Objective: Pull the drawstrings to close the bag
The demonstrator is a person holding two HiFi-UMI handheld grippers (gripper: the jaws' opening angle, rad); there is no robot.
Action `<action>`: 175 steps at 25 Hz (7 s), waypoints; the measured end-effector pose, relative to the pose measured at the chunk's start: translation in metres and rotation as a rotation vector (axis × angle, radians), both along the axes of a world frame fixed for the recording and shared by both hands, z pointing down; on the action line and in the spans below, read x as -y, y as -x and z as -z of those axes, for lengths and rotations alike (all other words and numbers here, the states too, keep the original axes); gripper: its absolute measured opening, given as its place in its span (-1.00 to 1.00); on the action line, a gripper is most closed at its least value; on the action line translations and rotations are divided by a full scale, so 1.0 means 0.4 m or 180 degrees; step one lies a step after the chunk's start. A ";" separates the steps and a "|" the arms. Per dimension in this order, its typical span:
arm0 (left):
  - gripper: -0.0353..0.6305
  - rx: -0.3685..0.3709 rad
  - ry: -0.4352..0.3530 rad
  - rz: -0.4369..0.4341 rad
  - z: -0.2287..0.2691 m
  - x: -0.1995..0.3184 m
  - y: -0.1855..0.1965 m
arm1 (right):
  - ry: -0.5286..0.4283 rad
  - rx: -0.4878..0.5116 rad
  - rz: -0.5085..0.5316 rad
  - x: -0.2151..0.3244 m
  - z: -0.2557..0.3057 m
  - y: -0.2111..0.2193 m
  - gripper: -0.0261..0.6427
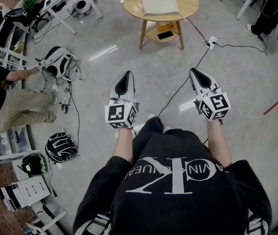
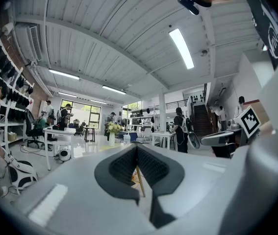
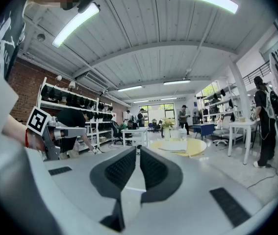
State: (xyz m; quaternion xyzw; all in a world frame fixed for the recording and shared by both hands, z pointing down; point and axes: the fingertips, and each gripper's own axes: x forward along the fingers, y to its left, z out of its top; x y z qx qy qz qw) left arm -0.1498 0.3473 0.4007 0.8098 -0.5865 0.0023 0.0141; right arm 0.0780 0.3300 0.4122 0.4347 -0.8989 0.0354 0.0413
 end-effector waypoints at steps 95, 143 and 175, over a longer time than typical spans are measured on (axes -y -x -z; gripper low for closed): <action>-0.20 0.0440 0.1869 -0.0172 -0.521 1.225 -0.023 | 0.1329 -0.0321 0.0486 1.234 -0.385 -0.037 -0.34; -0.84 0.1106 0.2177 -0.0265 -0.574 1.290 -0.006 | 0.1286 -0.1960 0.0649 1.320 -0.488 -0.058 -0.86; -0.84 0.1074 0.1088 0.0339 -0.187 1.483 0.048 | 0.0400 -0.1488 -0.0355 1.526 -0.162 -0.099 -0.86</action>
